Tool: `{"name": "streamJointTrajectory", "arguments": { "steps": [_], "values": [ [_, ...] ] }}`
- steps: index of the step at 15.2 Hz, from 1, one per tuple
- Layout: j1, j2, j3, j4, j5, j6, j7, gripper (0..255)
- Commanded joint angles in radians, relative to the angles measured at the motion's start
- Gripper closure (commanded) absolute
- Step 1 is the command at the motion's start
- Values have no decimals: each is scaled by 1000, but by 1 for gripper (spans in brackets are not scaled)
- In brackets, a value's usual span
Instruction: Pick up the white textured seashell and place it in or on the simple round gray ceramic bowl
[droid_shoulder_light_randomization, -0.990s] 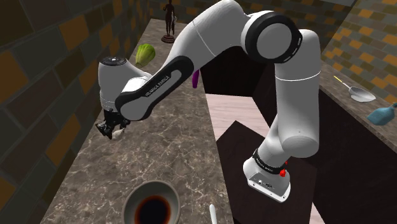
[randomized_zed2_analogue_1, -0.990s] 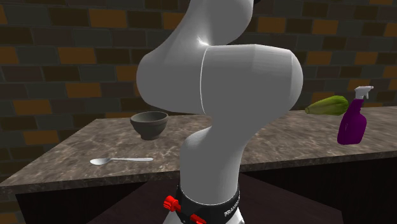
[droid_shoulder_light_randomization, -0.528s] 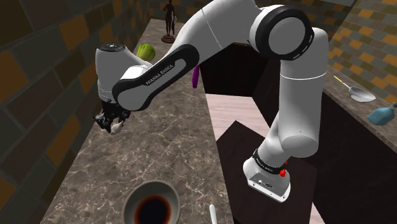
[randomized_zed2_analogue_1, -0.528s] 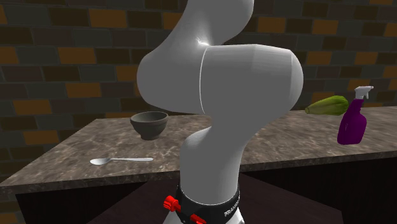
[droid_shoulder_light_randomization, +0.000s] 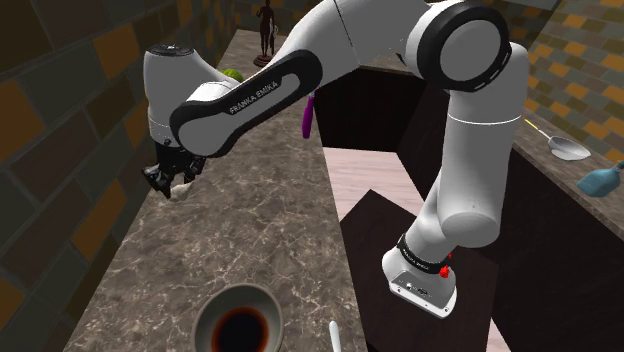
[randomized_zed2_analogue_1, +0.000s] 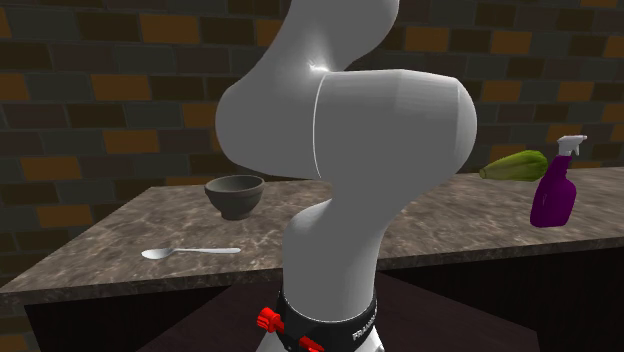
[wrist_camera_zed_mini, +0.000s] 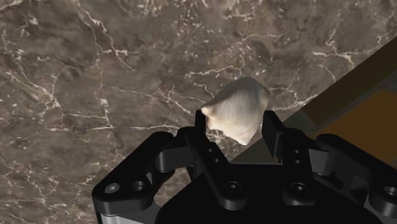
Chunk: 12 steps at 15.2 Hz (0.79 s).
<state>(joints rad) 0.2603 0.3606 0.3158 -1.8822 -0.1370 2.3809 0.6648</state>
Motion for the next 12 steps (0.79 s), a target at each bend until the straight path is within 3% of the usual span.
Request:
{"name": "streamJointTrajectory", "arguments": {
  "steps": [1,9,12],
  "values": [
    [-2,-10,3,15,6,-25,-5,255],
    [-9,-55,12,54,28,-107,-19,255],
    [10,-131,33,-52,41,-74,23,255]
  ]
}}
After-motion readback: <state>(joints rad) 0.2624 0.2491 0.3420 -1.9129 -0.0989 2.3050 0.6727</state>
